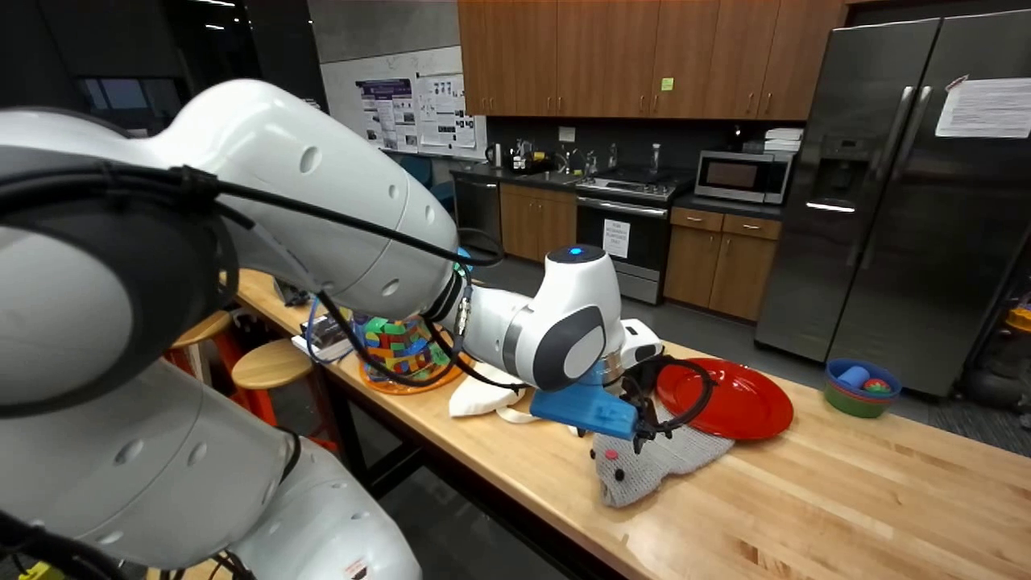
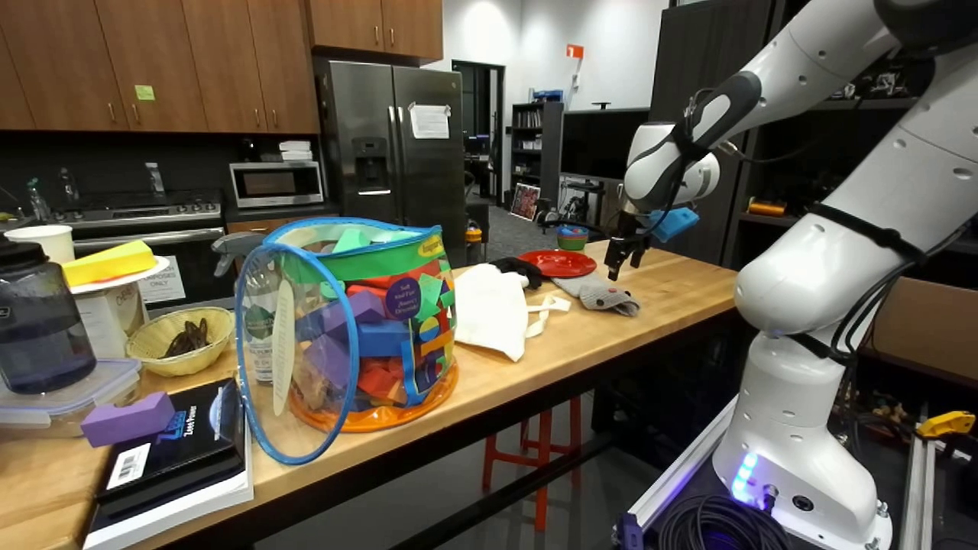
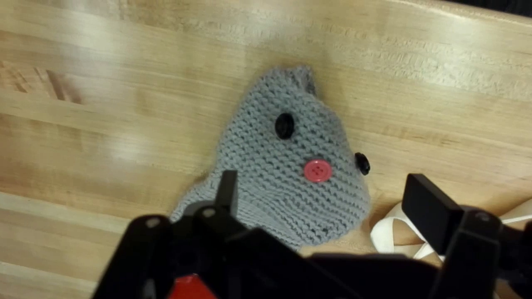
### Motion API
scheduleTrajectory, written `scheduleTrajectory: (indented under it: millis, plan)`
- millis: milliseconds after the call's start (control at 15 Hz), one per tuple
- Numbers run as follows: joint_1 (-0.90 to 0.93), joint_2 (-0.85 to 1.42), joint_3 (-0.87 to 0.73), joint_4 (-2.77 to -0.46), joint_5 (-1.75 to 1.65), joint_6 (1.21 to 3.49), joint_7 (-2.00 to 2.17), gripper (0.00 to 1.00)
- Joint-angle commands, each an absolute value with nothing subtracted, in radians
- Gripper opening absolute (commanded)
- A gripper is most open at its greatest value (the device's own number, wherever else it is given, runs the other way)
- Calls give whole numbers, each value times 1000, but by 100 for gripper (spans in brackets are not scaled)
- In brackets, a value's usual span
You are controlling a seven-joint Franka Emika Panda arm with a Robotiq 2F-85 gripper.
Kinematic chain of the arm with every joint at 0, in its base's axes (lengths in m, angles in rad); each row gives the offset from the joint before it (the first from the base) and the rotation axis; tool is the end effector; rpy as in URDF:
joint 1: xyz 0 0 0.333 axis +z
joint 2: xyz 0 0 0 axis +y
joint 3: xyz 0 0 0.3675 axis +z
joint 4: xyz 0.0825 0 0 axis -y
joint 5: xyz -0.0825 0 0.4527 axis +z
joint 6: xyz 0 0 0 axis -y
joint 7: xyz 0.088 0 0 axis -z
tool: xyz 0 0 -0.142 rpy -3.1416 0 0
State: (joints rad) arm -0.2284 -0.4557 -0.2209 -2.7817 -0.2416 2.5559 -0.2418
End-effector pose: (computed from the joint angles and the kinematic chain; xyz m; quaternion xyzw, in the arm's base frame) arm 0.3789 -0.1733 0.3269 0.9931 -0.0049 0.0975 0.0651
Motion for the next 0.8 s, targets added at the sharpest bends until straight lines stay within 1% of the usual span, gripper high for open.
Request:
scheduleTrajectory:
  millis: [0,333,400,733]
  plan:
    - [-240,-403,-210,-2781,-248,2622,-216,100]
    - [-262,-352,-203,-2782,-277,2715,-201,100]
    - [-242,-372,-211,-2782,-248,2673,-220,100]
    - [-246,-356,-211,-2781,-249,2699,-220,100]
